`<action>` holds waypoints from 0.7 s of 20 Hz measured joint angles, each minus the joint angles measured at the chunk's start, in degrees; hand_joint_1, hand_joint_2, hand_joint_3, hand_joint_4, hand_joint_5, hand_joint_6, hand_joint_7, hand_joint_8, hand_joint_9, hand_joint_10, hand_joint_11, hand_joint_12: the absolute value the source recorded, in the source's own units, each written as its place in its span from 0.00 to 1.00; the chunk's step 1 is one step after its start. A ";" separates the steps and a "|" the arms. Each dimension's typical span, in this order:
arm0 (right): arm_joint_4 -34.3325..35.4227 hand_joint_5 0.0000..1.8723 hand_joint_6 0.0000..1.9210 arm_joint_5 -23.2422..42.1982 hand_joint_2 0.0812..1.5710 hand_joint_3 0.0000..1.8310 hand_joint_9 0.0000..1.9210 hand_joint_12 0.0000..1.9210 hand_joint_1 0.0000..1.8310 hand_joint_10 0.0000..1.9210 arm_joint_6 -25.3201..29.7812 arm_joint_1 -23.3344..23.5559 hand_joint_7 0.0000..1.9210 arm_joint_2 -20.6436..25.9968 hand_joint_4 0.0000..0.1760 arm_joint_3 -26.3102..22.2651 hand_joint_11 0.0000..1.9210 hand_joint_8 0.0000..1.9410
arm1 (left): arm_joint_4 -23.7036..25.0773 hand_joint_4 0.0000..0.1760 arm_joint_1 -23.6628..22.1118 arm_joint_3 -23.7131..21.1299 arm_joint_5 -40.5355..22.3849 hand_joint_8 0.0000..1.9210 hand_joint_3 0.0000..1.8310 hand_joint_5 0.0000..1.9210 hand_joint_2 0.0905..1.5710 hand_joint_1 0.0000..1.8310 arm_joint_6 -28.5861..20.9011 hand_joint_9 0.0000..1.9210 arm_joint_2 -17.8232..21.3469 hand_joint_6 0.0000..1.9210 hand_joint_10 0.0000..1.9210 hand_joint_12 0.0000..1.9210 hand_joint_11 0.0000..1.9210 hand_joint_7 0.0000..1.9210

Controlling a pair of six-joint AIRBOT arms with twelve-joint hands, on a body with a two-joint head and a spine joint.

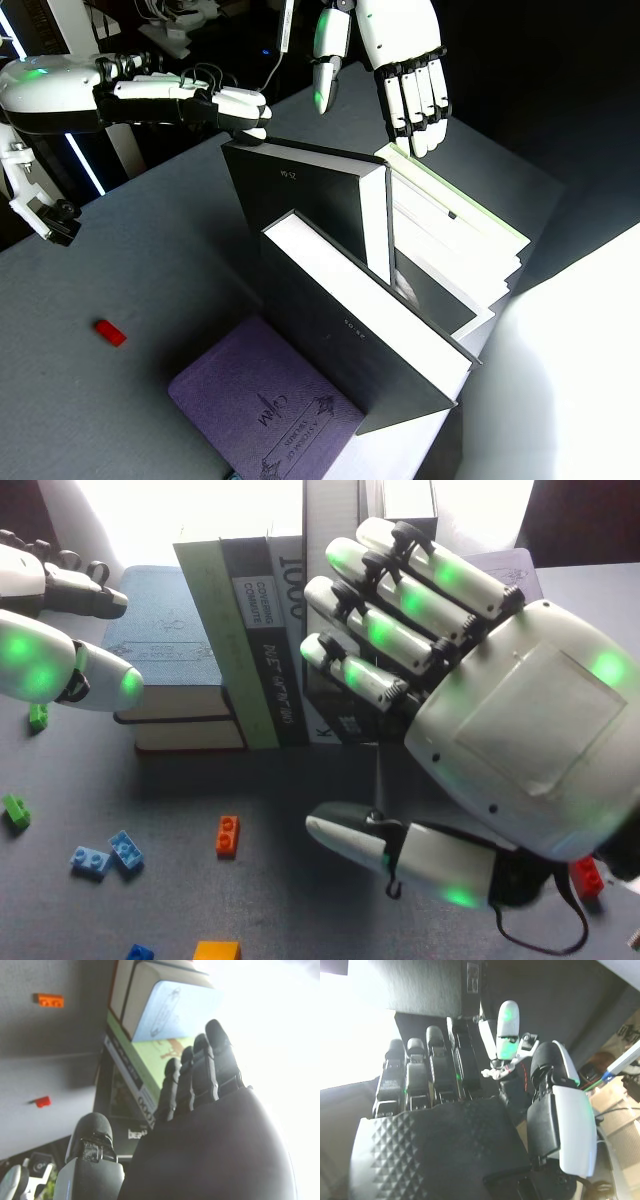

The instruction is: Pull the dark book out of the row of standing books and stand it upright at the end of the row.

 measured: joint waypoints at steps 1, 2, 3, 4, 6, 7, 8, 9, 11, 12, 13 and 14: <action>-0.44 0.34 0.01 0.28 0.72 0.00 0.01 0.08 0.00 0.00 -0.09 -0.81 0.10 0.20 0.00 -0.26 0.00 0.00 | -0.04 0.06 0.00 0.00 -0.07 0.00 0.00 0.03 0.76 0.00 0.00 0.04 0.00 0.00 0.00 0.20 0.00 0.04; -0.55 0.34 0.00 0.57 0.72 0.00 0.01 0.07 0.00 0.00 -0.22 -1.55 0.10 0.42 0.00 -0.79 0.00 0.00 | -0.04 0.05 0.00 0.00 -0.09 0.00 0.00 0.03 0.76 0.00 -0.02 0.03 0.00 0.00 0.00 0.21 0.00 0.03; -0.94 0.33 0.00 0.63 0.72 0.00 0.02 0.07 0.00 0.00 -0.26 -2.47 0.10 0.42 0.00 -1.36 0.00 0.00 | -0.02 0.07 0.00 0.00 -0.07 0.00 0.00 0.03 0.76 0.00 -0.02 0.03 0.02 0.00 0.00 0.20 0.00 0.03; -0.92 0.33 0.00 0.37 0.72 0.00 0.02 0.07 0.00 0.00 -0.28 -2.78 0.10 0.42 0.00 -1.60 0.00 0.00 | -0.02 0.07 0.00 0.00 -0.09 0.00 0.00 0.03 0.76 0.00 0.00 0.03 0.00 0.00 0.00 0.20 0.00 0.03; -0.83 0.33 0.00 -0.52 0.73 0.00 0.02 0.07 0.00 0.00 -0.35 -3.89 0.10 0.42 0.00 -2.27 0.00 0.00 | -0.02 0.06 0.00 0.00 -0.07 0.00 0.00 0.03 0.76 0.00 0.00 0.03 0.00 0.00 0.00 0.20 0.00 0.03; -0.85 0.33 0.00 -0.94 0.73 0.00 0.02 0.06 0.00 0.00 -0.42 -4.42 0.10 0.42 0.00 -2.38 0.00 0.00 | -0.02 0.06 0.00 0.00 -0.07 0.00 0.00 0.03 0.76 0.00 0.00 0.03 0.00 0.00 0.00 0.20 0.00 0.02; -0.72 0.34 0.00 -1.09 0.73 0.00 0.02 0.06 0.00 0.00 -0.48 -4.72 0.10 0.42 0.00 -2.56 0.00 0.00 | -0.04 0.05 0.00 0.00 -0.09 0.00 0.00 0.03 0.76 0.00 0.00 0.04 0.00 0.00 0.00 0.23 0.00 0.03; -0.59 0.34 0.00 -1.27 0.73 0.00 0.02 0.06 0.00 0.00 -0.52 -4.94 0.10 0.48 0.00 -2.64 0.00 0.00 | -0.04 0.06 0.00 0.00 -0.09 0.00 0.00 0.03 0.76 0.00 0.00 0.04 0.00 0.00 0.00 0.23 0.00 0.03; -0.24 0.34 0.00 -1.95 0.73 0.00 0.02 0.05 0.00 0.00 -0.76 -6.05 0.11 0.79 0.00 -2.84 0.00 0.01 | -0.02 0.05 0.00 0.00 -0.09 0.00 0.00 0.02 0.76 0.00 0.00 0.03 0.00 0.00 0.00 0.20 0.00 0.02; 0.37 0.34 0.00 -2.12 0.73 0.00 0.02 0.05 0.00 0.00 -1.16 -7.10 0.11 0.87 0.00 -2.84 0.00 0.00 | -0.04 0.07 0.00 0.00 -0.07 0.00 0.00 0.03 0.76 0.00 0.00 0.03 0.00 0.00 0.00 0.21 0.00 0.03; 0.79 0.34 0.00 -2.27 0.72 0.00 0.02 0.06 0.00 0.00 -1.68 -7.85 0.11 1.01 0.00 -2.82 0.00 0.00 | -0.04 0.09 0.00 0.00 -0.07 0.00 0.00 0.03 0.76 0.00 0.00 0.03 0.00 0.00 0.00 0.19 0.00 0.02; 0.98 0.34 0.00 -2.51 0.72 0.00 0.02 0.06 0.00 0.00 -1.97 -8.33 0.11 1.03 0.00 -2.75 0.00 0.00 | -0.02 0.10 0.00 0.00 -0.04 0.00 0.00 0.04 0.76 0.00 0.00 0.02 0.00 0.00 0.00 0.19 0.00 0.02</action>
